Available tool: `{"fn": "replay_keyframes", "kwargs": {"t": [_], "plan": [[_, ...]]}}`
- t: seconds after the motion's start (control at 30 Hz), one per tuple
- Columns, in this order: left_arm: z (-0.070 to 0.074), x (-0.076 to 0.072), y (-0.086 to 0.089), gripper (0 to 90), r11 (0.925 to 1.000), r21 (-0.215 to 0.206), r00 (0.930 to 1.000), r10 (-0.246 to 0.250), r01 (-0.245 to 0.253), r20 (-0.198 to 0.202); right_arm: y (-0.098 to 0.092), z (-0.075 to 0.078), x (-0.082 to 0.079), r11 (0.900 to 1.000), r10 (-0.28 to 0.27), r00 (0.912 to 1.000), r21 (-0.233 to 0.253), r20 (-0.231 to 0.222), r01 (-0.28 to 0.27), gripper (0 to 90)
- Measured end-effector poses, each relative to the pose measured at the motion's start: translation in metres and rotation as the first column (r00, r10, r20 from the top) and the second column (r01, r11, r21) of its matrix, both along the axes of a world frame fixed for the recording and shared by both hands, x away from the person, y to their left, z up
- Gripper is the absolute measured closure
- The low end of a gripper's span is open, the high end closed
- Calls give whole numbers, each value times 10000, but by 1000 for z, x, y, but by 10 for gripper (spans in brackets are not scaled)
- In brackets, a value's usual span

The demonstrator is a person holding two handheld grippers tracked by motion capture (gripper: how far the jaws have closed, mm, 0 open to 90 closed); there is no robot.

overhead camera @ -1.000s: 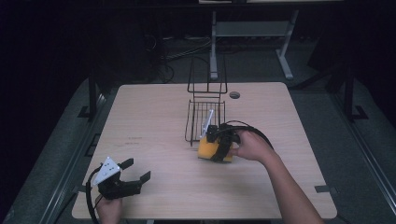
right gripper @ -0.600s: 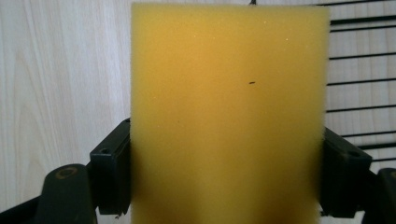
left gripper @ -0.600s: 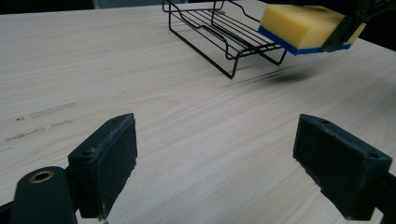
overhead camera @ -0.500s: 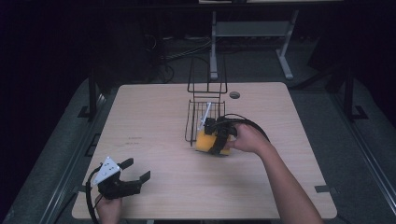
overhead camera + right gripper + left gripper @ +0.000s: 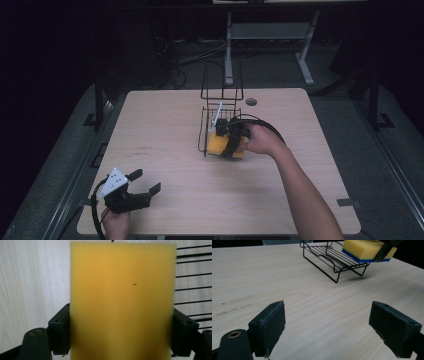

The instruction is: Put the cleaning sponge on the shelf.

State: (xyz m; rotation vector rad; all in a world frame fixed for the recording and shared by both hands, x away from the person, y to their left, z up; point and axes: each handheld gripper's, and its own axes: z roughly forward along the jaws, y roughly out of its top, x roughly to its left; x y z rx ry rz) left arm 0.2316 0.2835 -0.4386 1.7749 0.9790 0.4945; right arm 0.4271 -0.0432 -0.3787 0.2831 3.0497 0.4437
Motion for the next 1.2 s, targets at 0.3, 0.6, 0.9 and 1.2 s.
{"fn": "replay_keyframes", "kwargs": {"t": [0.3,0.6,0.9,1.2], "plan": [[0,1,-1,129,10000,-35,10000,-48,48,-39,3,1,14,9998,39,9999,-206,99,-37,217],[0,1,0,130,10000,-35,10000,-40,40,-40,8,1,26,9992,-5,9998,-387,197,12,216],[0,1,0,130,10000,-70,10000,-63,62,-8,10,-10,37,9989,-139,9999,-447,50,141,216],[0,1,2,129,9999,-101,10000,-25,25,4,20,-10,48,9987,-65,9998,-496,170,74,217]]}}
